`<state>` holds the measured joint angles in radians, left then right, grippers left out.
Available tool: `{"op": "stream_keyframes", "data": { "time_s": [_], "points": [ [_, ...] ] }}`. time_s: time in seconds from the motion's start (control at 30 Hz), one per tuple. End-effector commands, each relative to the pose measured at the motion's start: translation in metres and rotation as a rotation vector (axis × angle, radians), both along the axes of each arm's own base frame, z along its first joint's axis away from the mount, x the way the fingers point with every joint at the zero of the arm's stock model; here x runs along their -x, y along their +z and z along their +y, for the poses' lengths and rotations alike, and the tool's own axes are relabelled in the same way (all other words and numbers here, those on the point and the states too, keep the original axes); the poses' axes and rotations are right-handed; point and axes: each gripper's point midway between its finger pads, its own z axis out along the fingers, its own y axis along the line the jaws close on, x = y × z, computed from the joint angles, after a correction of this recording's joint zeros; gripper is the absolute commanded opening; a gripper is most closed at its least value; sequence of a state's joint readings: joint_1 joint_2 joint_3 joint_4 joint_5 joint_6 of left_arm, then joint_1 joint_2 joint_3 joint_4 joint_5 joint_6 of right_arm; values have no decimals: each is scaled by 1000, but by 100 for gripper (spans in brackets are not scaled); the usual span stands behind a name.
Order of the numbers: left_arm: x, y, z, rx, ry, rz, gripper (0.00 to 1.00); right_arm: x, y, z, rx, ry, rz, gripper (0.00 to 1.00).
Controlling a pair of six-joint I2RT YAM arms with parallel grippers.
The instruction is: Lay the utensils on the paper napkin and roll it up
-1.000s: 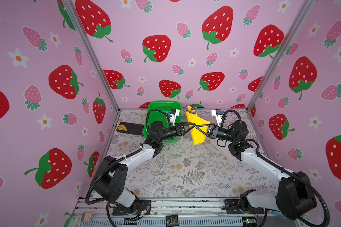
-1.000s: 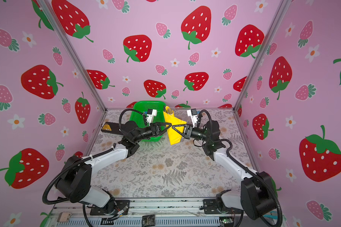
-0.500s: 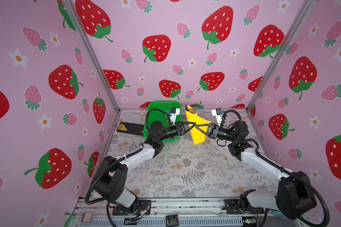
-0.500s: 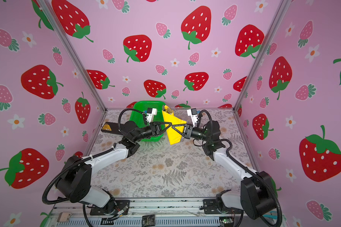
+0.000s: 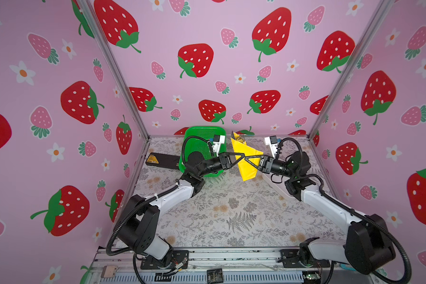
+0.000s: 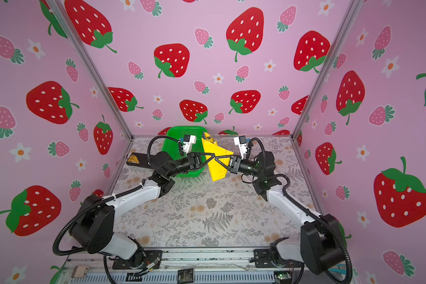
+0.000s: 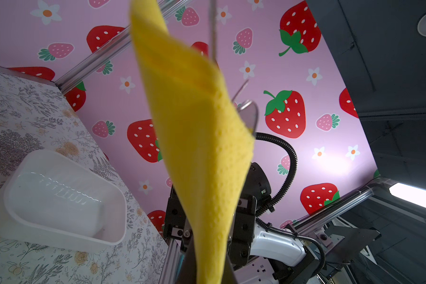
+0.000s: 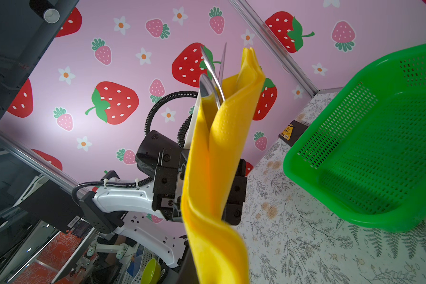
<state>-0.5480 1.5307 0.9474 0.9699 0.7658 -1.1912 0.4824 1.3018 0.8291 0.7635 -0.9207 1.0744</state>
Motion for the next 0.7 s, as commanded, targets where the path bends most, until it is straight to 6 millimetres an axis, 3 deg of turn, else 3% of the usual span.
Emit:
{"op": "stream_keyframes", "data": {
  "time_s": [0.0, 0.2, 0.3, 0.67],
  "points": [
    [10, 31, 4, 67, -10, -89, 7, 9, 21, -3, -44, 2, -76, 10],
    [13, 34, 6, 70, -1, -105, 7, 7, 21, -3, -44, -7, -72, 12],
    [13, 34, 7, 70, 1, -108, 1, 6, 21, -3, -45, -12, -70, 14],
    [12, 35, 8, 83, 13, -114, 0, 2, 22, -2, -41, -12, -73, 15]
  ]
}}
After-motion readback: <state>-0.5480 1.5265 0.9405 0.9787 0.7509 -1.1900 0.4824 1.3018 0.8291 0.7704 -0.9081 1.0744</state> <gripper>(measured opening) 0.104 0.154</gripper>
